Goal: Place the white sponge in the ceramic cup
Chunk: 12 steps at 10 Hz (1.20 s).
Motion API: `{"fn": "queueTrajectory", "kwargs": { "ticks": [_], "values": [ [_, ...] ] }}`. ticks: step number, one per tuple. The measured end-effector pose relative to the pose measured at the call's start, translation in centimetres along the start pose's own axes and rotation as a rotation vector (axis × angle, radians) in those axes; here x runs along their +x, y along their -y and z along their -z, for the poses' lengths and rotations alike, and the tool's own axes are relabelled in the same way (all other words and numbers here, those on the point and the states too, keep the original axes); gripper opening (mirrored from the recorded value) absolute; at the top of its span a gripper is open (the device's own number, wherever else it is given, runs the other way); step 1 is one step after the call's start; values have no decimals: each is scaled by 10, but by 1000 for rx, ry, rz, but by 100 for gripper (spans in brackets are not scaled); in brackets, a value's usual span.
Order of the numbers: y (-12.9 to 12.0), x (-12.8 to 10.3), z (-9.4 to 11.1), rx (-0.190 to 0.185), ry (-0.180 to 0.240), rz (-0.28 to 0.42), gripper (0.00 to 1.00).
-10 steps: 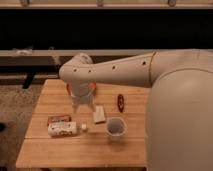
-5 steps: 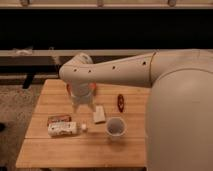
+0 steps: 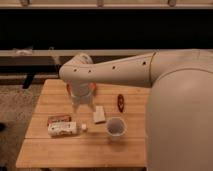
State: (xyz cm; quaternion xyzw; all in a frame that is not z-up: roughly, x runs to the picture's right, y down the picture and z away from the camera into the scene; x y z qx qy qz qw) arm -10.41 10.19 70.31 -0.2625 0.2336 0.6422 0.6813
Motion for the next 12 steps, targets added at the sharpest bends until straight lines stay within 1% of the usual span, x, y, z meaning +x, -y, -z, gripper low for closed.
{"fn": "queueTrajectory", "kwargs": {
  "ticks": [3,5,6,8,10,12],
  "values": [
    [-1,-3,-3,-3,-3,8,65],
    [6,-22,-22,-12,-9,33,65],
    [14,-38,-41,-15,-14,57,65],
    [31,-66,-64,-16,-25,91,65],
    [46,-78,-81,-6,-49,107,65],
    [52,-78,-94,10,-65,116,65]
  ]
}}
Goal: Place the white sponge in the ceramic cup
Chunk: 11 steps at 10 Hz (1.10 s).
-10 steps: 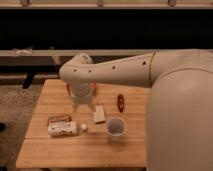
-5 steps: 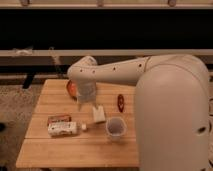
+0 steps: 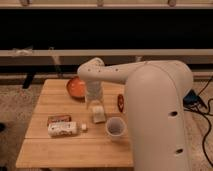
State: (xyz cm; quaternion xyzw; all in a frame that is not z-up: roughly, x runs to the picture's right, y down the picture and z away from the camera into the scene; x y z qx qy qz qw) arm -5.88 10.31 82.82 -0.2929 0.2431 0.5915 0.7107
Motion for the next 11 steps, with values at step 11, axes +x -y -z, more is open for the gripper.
{"fn": "queueTrajectory", "kwargs": {
  "ticks": [11],
  "values": [
    [18,-24,-55,63,-52,-14,65]
  ]
}}
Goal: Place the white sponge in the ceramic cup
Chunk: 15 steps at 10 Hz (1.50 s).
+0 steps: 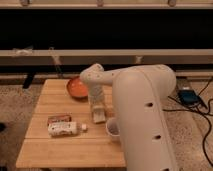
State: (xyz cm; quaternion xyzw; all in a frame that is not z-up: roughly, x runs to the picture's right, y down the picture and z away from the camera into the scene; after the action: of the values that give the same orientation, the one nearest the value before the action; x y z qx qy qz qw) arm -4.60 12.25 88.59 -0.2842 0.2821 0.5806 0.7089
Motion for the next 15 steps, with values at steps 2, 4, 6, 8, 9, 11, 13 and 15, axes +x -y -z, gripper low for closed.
{"fn": "queueTrajectory", "kwargs": {
  "ticks": [2,4,6,8,9,11,13,15],
  "values": [
    [2,-2,-9,-1,-41,1,65],
    [-1,-3,-13,-3,-68,15,61],
    [-1,-1,-15,-3,-86,20,43],
    [-1,1,-15,-13,-102,21,22],
    [0,3,-14,-20,-105,19,13],
    [3,12,2,-70,-83,9,0],
    [4,23,31,-107,-29,18,0],
    [-3,32,63,-126,35,47,0]
  ]
}}
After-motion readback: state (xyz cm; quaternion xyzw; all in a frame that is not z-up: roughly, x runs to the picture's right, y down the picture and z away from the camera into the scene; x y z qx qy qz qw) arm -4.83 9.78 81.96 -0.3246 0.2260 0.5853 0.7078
